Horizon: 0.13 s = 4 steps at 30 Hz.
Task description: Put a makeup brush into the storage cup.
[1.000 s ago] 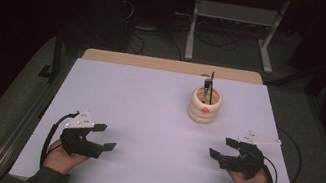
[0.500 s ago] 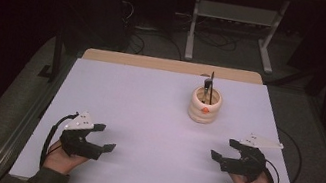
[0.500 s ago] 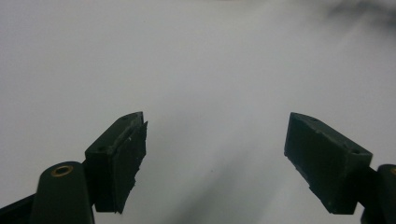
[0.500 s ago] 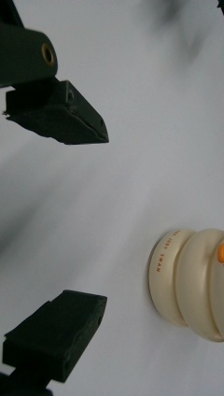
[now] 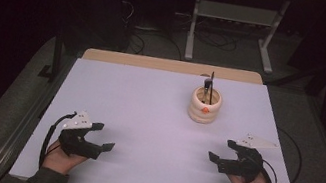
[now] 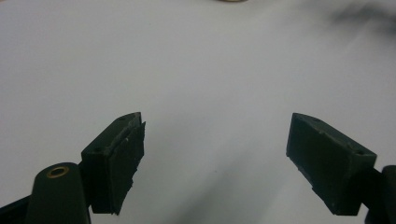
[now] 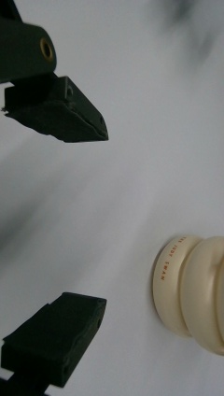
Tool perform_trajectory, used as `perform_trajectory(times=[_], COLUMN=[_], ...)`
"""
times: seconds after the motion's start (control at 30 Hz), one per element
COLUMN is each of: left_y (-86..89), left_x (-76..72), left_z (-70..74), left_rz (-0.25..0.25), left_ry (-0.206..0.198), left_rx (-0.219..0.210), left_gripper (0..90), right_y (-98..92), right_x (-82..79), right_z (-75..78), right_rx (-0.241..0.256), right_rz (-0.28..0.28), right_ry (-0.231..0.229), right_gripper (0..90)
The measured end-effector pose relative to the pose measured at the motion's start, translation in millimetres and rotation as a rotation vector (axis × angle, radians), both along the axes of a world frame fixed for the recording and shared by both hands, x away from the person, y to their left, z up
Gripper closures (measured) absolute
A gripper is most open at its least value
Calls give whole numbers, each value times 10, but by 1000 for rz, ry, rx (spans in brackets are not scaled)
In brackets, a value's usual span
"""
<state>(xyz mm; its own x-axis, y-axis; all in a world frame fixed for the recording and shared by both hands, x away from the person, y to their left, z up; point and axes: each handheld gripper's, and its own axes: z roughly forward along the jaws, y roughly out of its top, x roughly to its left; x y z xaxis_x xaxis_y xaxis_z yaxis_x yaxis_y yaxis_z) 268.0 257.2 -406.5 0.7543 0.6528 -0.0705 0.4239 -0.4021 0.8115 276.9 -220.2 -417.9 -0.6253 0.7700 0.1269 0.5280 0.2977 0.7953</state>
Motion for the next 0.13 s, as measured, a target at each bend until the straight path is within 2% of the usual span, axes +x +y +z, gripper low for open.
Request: perform_trajectory(times=[0.13], left_y=[-1], left_x=[1], left_z=[-1], left_rz=[-2], left_ry=[-2], left_rx=[4], left_gripper=[183], right_y=[5], right_x=[4], right_z=[-1], right_rx=[1], right_rz=[4], right_ry=[-2], right_gripper=[153])
